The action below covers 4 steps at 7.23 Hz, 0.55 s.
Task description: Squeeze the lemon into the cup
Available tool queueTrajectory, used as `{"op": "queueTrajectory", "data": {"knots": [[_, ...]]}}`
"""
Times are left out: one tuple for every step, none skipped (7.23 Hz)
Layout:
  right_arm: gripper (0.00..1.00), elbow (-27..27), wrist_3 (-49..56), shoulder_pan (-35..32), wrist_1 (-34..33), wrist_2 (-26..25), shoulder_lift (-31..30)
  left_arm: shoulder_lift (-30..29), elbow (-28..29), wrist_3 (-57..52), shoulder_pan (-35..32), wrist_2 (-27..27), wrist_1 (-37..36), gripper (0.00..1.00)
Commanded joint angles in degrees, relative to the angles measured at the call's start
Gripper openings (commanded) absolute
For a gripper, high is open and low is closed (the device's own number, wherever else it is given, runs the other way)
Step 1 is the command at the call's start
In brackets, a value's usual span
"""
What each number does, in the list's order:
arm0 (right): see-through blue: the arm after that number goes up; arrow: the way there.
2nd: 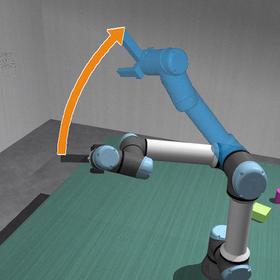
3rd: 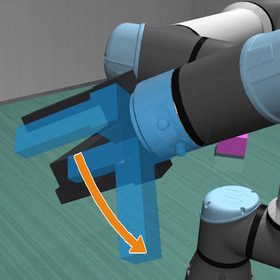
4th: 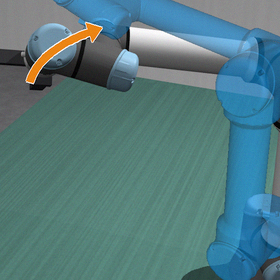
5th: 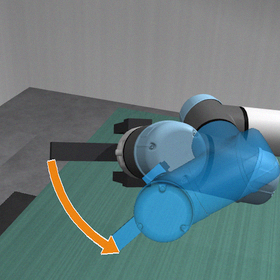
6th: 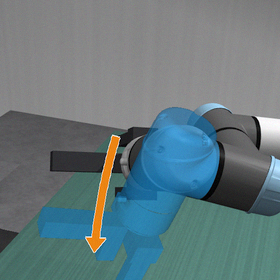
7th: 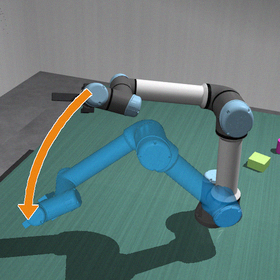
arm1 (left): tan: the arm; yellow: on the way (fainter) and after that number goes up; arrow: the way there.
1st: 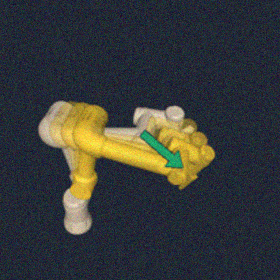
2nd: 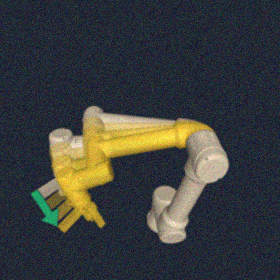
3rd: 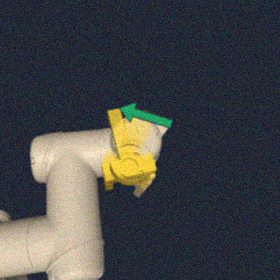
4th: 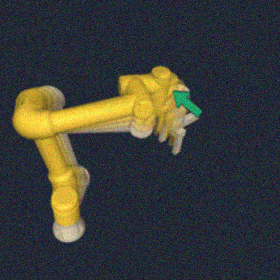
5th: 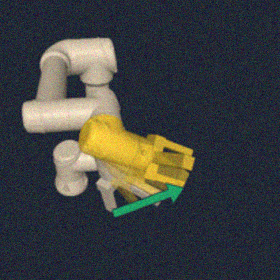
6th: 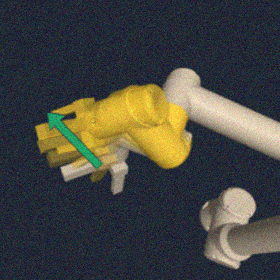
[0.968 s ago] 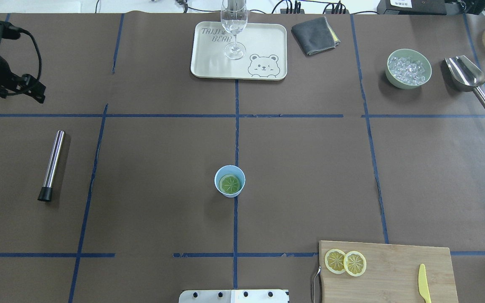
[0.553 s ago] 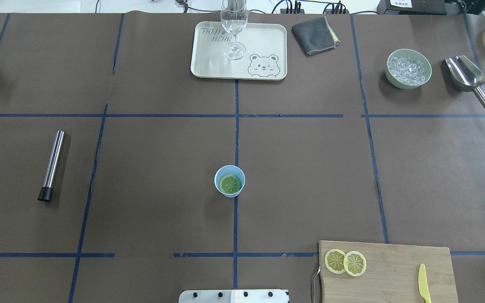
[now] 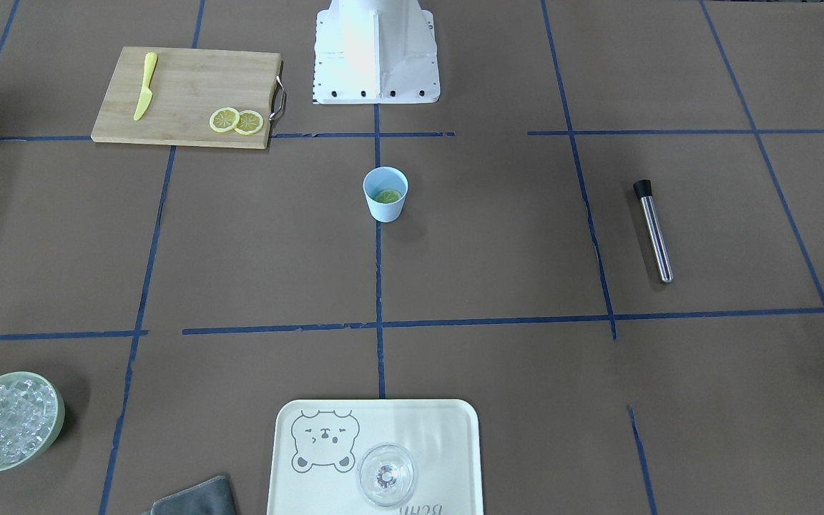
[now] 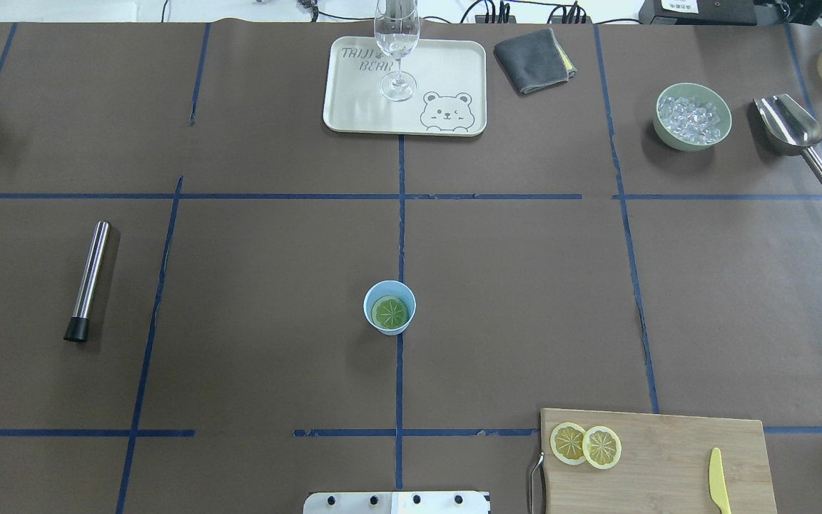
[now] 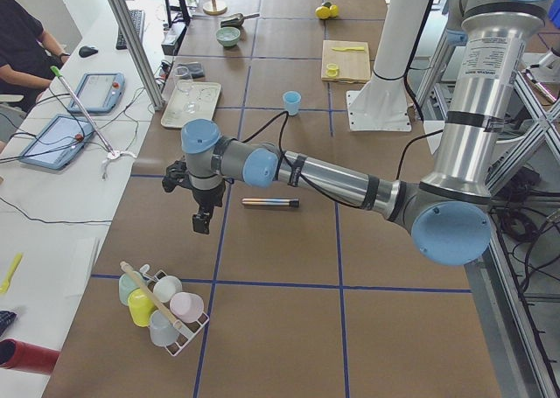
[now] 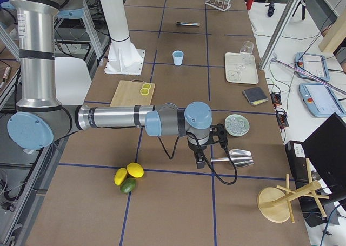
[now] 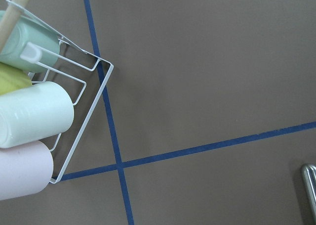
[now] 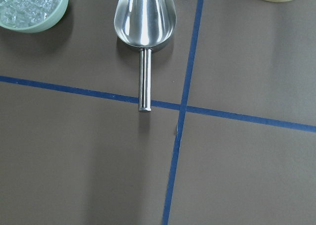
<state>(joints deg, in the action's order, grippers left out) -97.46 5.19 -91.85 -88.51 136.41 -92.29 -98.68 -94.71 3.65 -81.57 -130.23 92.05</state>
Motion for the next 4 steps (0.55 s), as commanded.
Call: {"op": "queueTrajectory", "data": {"knots": [[1.0,0.16,0.0,0.0,0.0,0.17,0.0,2.34,1.36,-0.23,-0.17,-0.63,1.82,1.0],[1.0,0.25,0.0,0.0,0.0,0.7,0.0,2.96,1.28,-0.4,-0.86,-0.9,1.82,1.0],[1.0,0.34,0.0,0.09,0.0,0.7,-0.43,3.66,1.28,-0.49,-3.57,-0.9,0.95,1.0],[1.0,1.03,0.0,0.0,0.0,0.96,-0.52,4.02,1.28,-0.58,-4.99,-0.9,0.94,1.0]]}}
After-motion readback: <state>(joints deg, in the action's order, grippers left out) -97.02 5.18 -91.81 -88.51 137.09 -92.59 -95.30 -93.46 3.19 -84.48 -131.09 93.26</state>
